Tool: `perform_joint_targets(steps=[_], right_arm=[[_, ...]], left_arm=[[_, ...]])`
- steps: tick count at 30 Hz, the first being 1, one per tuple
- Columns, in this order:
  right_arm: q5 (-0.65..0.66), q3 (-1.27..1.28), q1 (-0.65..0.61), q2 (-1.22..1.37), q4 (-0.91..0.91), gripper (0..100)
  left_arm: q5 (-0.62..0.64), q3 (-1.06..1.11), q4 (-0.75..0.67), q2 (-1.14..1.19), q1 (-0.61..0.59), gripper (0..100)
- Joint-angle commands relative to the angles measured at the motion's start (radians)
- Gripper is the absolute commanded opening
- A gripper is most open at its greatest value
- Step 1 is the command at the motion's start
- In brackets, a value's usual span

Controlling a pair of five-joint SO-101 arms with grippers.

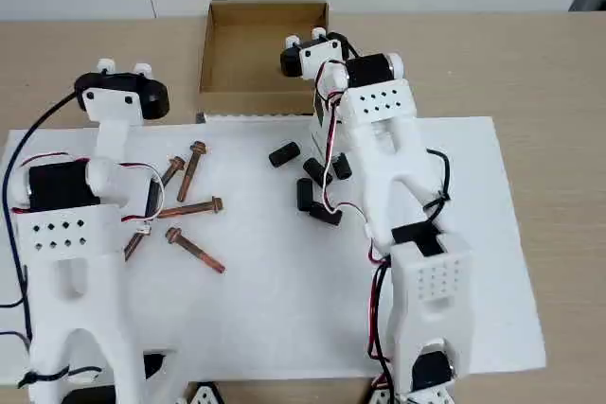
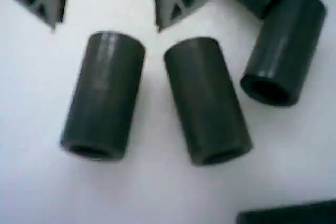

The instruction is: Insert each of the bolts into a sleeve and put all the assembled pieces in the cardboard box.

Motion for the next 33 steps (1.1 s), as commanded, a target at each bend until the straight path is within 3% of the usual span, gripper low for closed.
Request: perform_joint_targets(steps=[1, 23, 27, 33], right_arm=[[0.012, -0.086, -0.002, 0.033, -0.002, 11.9], [0.051, -0.098, 0.004, 0.231, -0.027, 11.3], [0.072, -0.1, 0.004, 0.229, -0.008, 0.0], [0.068, -0.106, 0.004, 0.134, 0.041, 0.3]], left_arm=[[-0.003, -0.028, 0.008, 0.0, -0.003, 1], [0.002, 0.05, -0.015, -0.008, -0.002, 1], [0.002, 0.073, -0.031, -0.009, -0.003, 1], [-0.002, 0.068, -0.034, -0.011, -0.002, 1]])
